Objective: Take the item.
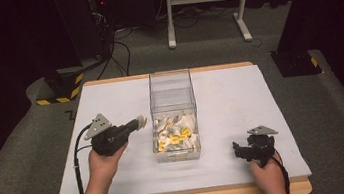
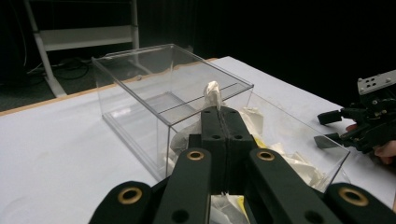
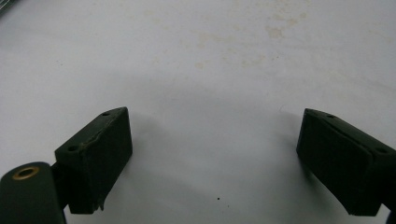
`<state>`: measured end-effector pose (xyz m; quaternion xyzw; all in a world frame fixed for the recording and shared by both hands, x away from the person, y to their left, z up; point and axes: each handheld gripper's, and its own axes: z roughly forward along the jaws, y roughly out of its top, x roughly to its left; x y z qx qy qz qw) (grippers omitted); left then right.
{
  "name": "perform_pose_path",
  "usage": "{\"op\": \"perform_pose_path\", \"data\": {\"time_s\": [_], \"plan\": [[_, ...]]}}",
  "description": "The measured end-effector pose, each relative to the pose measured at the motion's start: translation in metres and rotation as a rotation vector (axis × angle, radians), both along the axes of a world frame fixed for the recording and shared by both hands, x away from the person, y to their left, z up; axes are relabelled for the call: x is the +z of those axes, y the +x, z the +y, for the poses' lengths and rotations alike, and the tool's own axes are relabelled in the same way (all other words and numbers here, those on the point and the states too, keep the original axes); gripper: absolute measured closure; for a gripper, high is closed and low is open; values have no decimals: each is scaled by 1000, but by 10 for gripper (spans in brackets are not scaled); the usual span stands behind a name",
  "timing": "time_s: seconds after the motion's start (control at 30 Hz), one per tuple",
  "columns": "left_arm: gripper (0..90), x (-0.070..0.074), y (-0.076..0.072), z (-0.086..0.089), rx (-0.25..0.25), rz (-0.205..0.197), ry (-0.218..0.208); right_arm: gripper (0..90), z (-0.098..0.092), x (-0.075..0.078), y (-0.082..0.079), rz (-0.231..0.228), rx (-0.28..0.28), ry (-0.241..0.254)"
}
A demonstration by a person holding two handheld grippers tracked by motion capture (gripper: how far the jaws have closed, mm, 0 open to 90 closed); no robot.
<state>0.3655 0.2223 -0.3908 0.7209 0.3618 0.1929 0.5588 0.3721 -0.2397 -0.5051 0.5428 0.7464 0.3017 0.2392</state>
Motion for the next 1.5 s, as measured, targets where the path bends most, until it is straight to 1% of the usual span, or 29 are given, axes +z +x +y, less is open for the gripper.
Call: {"op": "perform_pose_path", "data": {"time_s": [0.13,0.23,0.27,0.33,0.7,0.8,1.1,1.2,1.23,1.37,1.5], "plan": [[896,-1,0,6,11,-2,3,105,0,0,0,0,0,0],[896,-2,-2,13,25,2,-2,105,0,0,0,0,0,0],[896,-2,-2,13,25,2,-2,105,0,0,0,0,0,0],[896,-2,-2,16,30,1,4,105,0,0,0,0,0,0],[897,-6,-4,37,71,12,-25,105,0,0,0,0,0,0],[896,-7,-5,42,78,13,-21,105,0,0,0,0,0,0],[896,-8,-9,58,110,20,-30,105,0,0,0,0,0,0],[896,-10,-10,63,120,22,-22,105,0,0,0,0,0,0],[896,-11,-11,67,128,27,-25,105,0,0,0,0,0,0],[896,-15,-12,73,138,37,-31,105,0,0,0,0,0,0],[896,-19,-13,76,141,46,-31,105,0,0,0,1,-2,1]]}}
